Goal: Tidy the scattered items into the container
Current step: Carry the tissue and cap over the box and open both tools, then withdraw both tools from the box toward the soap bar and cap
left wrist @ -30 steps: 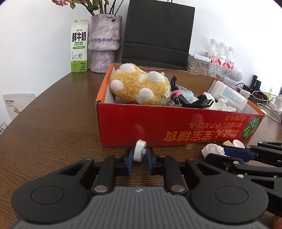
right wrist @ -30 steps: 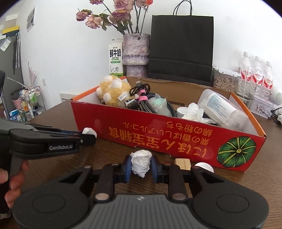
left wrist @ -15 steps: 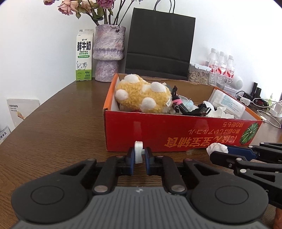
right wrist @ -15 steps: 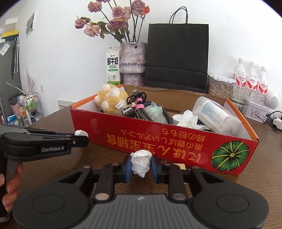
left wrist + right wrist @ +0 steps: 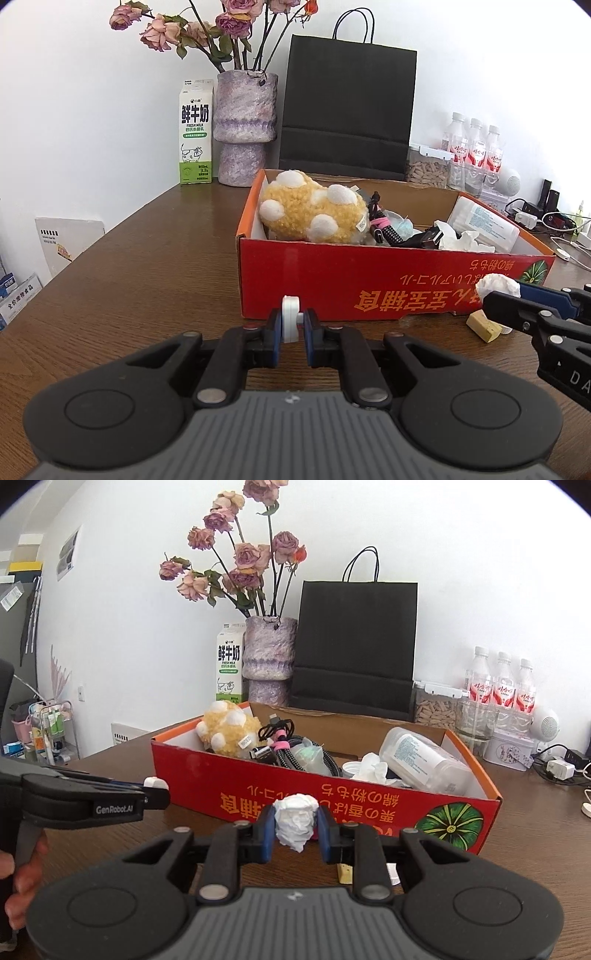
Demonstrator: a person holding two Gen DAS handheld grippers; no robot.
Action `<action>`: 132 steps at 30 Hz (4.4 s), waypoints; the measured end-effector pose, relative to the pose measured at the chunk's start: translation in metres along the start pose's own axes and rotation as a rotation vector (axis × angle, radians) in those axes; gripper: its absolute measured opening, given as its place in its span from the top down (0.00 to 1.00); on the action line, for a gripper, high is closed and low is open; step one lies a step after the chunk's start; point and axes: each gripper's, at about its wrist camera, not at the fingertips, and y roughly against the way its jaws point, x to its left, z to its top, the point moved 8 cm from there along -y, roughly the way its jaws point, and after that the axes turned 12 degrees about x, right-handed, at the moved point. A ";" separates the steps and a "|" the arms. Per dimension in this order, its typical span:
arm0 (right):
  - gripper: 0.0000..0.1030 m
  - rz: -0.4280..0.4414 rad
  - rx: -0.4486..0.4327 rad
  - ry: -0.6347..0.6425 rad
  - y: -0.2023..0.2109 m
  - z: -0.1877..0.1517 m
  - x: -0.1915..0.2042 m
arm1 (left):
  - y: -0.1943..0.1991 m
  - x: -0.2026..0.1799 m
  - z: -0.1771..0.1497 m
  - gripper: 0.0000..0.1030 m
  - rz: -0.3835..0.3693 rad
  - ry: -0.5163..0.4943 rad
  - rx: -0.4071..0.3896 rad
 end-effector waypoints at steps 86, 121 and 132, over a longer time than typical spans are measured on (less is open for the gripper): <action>0.00 -0.092 -0.122 -0.136 0.000 0.044 -0.096 | 0.017 -0.069 0.062 0.00 0.118 0.037 -0.334; 0.25 -0.043 0.279 -0.135 -0.048 -0.022 -0.104 | 0.002 -0.059 0.029 0.00 0.030 0.103 -0.024; 0.66 0.006 0.296 -0.106 -0.055 -0.021 -0.093 | -0.001 -0.062 0.026 0.00 0.042 0.086 -0.007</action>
